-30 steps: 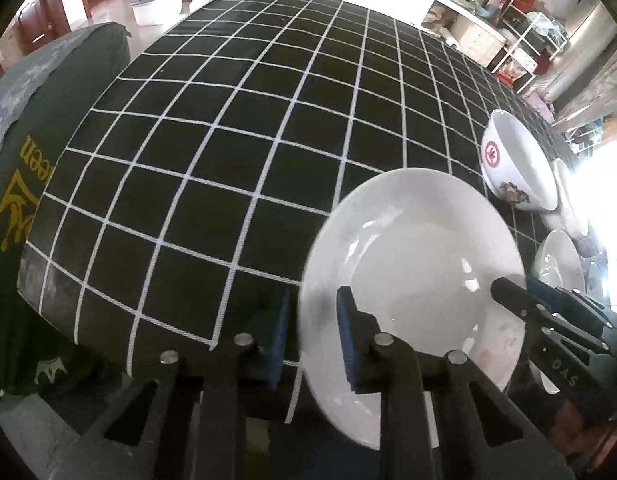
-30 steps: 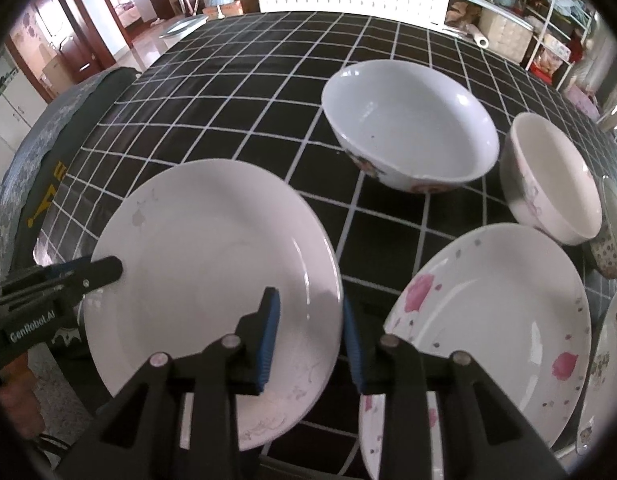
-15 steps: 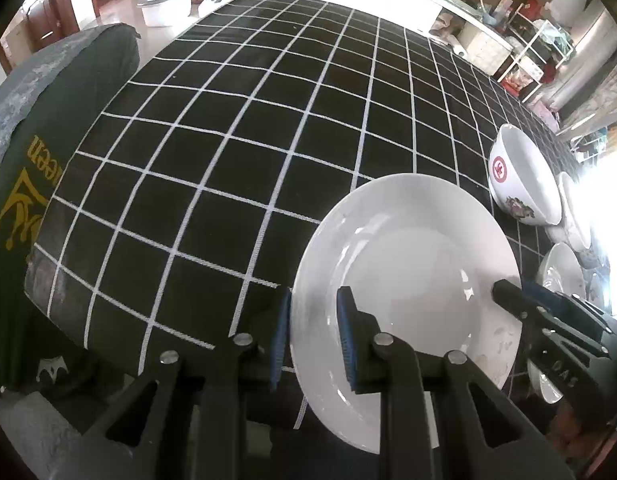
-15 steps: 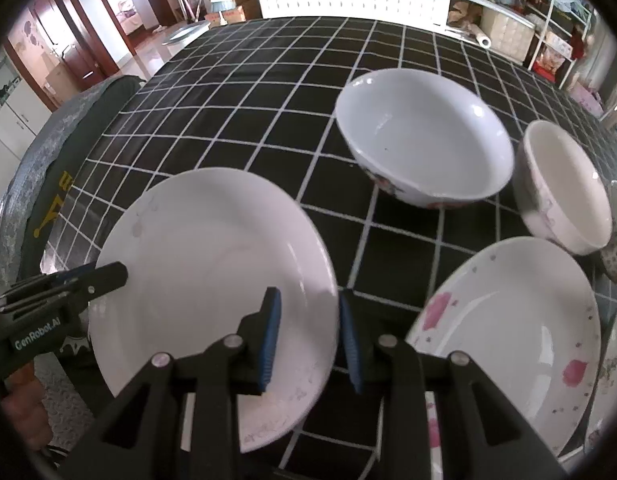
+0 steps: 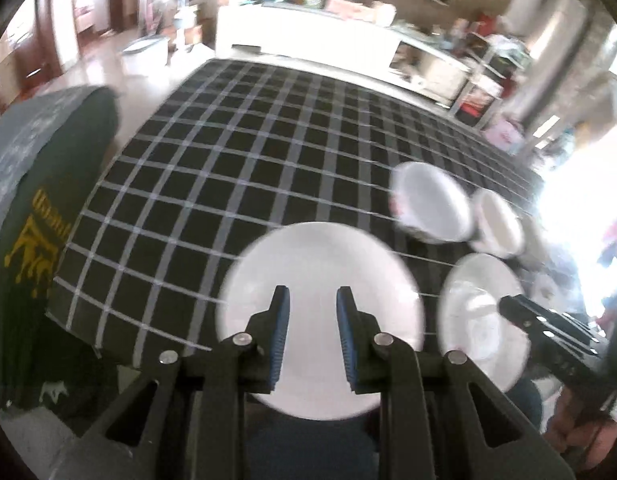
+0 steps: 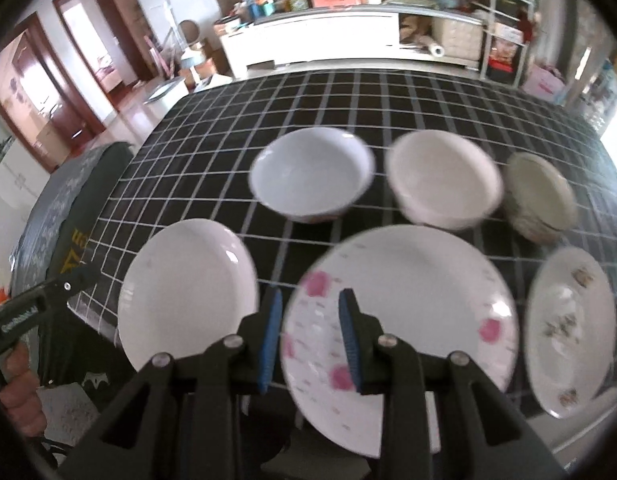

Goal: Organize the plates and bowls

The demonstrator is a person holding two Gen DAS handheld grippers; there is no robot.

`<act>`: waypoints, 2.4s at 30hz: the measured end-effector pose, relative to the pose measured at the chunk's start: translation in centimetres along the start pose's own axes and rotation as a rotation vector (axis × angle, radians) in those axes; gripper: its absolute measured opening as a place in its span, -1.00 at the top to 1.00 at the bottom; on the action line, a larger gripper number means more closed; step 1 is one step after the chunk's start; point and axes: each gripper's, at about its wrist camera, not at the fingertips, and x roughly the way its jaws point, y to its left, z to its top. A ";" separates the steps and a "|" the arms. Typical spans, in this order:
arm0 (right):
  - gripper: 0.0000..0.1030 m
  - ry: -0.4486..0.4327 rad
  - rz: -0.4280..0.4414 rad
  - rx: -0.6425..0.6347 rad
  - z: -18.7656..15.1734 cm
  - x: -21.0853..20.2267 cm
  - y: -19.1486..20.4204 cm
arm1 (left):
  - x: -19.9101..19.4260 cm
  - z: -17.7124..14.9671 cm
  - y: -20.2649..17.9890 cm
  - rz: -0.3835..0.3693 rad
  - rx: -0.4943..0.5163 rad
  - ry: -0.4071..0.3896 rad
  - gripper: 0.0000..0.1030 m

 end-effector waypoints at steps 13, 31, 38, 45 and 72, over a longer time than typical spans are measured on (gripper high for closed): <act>0.34 -0.037 -0.072 0.141 -3.4 -3.4 -8.7 | 2.7 -3.0 -10.4 -0.043 0.170 0.078 0.59; 0.34 0.022 -0.092 0.196 -3.8 0.5 -13.7 | 10.4 -2.8 -13.3 -0.030 0.235 0.198 0.59; 0.34 0.047 -0.089 0.194 -4.1 1.8 -13.9 | 12.3 -3.1 -13.8 -0.040 0.248 0.227 0.77; 0.43 0.054 -0.087 0.187 -4.2 2.2 -13.8 | 13.2 -3.2 -13.4 -0.060 0.239 0.238 0.83; 0.77 0.035 -0.112 0.155 -4.0 2.3 -14.1 | 13.0 -3.7 -13.4 -0.049 0.245 0.218 0.81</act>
